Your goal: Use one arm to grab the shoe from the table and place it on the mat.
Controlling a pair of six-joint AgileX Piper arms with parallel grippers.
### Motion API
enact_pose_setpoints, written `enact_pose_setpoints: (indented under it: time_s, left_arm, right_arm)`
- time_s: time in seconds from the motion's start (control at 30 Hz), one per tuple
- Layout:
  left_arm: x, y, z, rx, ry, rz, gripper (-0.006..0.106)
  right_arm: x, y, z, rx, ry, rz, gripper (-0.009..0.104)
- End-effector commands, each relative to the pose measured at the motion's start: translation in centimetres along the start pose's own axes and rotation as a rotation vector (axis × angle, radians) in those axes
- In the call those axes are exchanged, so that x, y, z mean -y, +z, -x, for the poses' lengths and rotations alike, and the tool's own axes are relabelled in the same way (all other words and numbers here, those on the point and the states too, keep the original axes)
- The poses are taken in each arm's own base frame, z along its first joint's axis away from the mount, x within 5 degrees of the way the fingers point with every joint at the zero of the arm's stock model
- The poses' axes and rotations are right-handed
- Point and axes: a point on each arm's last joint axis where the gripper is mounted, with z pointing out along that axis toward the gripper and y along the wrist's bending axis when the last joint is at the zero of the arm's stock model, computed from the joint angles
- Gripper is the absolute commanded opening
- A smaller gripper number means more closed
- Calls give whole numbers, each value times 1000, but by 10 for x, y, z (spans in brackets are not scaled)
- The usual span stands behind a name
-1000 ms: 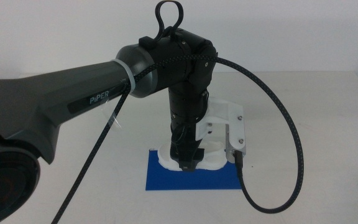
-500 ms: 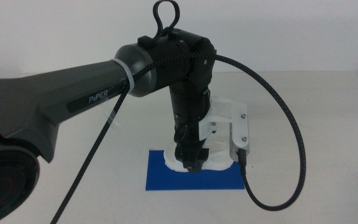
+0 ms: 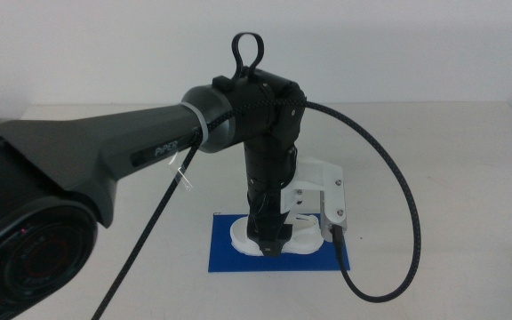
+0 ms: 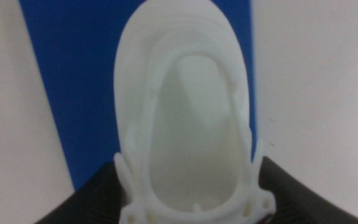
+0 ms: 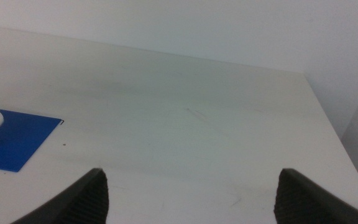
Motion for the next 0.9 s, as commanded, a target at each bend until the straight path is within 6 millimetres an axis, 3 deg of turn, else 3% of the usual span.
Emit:
enact_pose_setpoints:
  time_s: [0.0,0.47,0.5,0.6,0.77,0.83,0.87]
  left_arm:
    - [-1,-28,4,58,-7,69,-1]
    - [-3,-14,3,29,-5,43,1]
    - [-2,-14,4,40,-30,36,23]
    - [-2,-14,5,45,-53,30,40]
    - [0,-17,4,36,-74,13,81]
    - [3,-20,3,25,-72,-4,94]
    - [4,-23,2,19,-71,-13,94]
  right_arm:
    - [0,0,5,64,-21,-3,78]
    - [0,0,5,64,-21,-3,78]
    - [0,0,5,64,-21,-3,78]
    - [0,0,5,64,-21,-3,78]
    - [0,0,5,64,-21,-3,78]
    - [0,0,5,64,-21,-3,78]
    - [0,0,5,64,-21,-3,78]
